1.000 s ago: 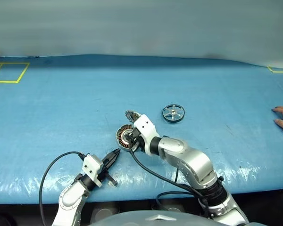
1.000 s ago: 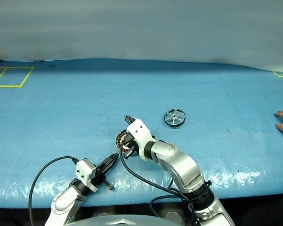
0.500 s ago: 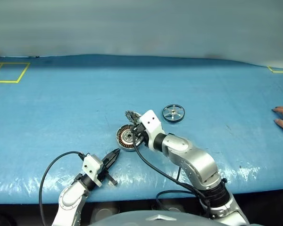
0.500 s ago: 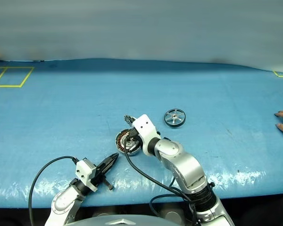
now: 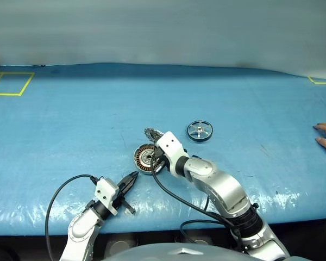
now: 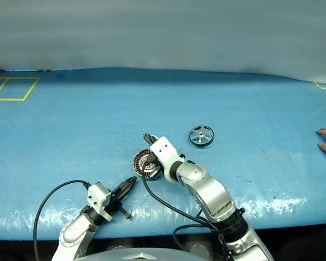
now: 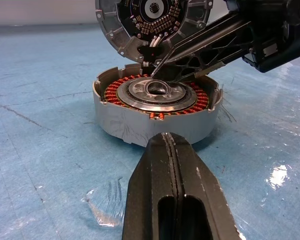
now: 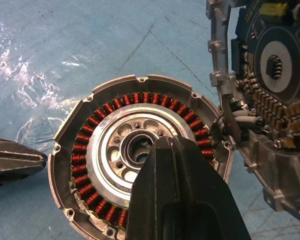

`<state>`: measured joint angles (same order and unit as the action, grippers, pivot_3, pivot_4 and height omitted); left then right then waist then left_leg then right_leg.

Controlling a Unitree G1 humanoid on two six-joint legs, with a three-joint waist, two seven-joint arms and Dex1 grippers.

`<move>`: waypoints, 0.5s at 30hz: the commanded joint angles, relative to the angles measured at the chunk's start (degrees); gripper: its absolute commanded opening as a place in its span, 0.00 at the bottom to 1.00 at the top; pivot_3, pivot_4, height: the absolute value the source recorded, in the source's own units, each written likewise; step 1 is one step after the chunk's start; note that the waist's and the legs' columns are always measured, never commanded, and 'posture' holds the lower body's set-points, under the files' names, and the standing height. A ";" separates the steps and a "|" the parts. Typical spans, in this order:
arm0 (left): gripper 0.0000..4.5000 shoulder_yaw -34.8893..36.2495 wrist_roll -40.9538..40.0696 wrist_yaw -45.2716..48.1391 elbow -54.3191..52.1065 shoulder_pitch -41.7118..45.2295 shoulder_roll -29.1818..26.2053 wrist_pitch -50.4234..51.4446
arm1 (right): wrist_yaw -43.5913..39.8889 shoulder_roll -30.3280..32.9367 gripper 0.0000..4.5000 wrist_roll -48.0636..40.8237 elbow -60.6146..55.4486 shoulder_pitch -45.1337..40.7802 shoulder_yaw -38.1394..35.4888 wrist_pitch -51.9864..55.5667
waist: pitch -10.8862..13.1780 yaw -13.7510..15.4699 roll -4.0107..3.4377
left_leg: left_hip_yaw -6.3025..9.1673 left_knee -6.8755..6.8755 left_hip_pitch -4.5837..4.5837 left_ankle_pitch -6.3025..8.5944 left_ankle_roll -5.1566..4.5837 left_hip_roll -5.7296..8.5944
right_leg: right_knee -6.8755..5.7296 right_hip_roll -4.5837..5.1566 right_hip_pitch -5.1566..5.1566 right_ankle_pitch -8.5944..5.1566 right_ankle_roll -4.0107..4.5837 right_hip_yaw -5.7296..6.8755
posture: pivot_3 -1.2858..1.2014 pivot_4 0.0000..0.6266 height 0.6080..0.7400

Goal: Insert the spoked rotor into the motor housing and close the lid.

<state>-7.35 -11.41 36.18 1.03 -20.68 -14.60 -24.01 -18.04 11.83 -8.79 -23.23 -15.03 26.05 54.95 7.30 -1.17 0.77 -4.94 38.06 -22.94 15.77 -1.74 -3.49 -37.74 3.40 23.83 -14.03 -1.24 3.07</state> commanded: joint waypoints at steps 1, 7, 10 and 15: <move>0.00 -0.09 -0.14 -0.26 0.34 0.12 0.34 -0.46 | -0.89 -0.03 0.03 -0.13 -1.24 -0.42 0.36 -0.99 | 0.00 0.00 0.00 | 0.00 0.00 0.00 0.00 0.00 0.00 | 0.00 0.00 0.00 0.00 0.00 0.00 | 0.52 0.24 1.00; 0.00 -0.12 -0.05 -0.15 0.59 0.38 0.28 -0.49 | -2.52 0.12 0.03 -1.06 -2.41 0.07 0.05 -1.55 | 0.00 0.00 0.00 | 0.00 0.00 0.00 0.00 0.00 0.00 | 0.00 0.00 0.00 0.00 0.00 0.00 | 0.52 0.24 1.00; 0.00 -0.16 -0.02 -0.10 0.76 0.45 0.24 -0.44 | -3.32 -0.13 0.03 -1.52 -2.72 0.20 -0.22 -2.82 | 0.00 -0.03 0.00 | 0.00 0.00 0.00 0.00 0.00 0.00 | 0.00 -0.01 0.00 0.00 0.00 0.00 | 0.52 0.24 1.00; 0.00 -0.16 0.04 -0.10 1.06 0.47 0.23 -0.52 | -3.98 -0.61 0.03 -2.01 -2.99 0.14 -0.28 -3.43 | 0.00 -0.01 0.00 | 0.01 0.00 0.01 0.00 0.00 -0.01 | -0.01 -0.02 0.00 0.02 -0.04 0.01 | 0.52 0.24 1.00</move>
<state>-7.35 -11.40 36.27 1.57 -20.02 -14.61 -24.10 -21.39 11.64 -9.80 -23.79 -14.75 25.72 52.57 7.30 -1.18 0.77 -4.93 38.05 -22.93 15.77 -1.74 -3.50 -37.75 3.39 23.83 -14.01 -1.27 3.08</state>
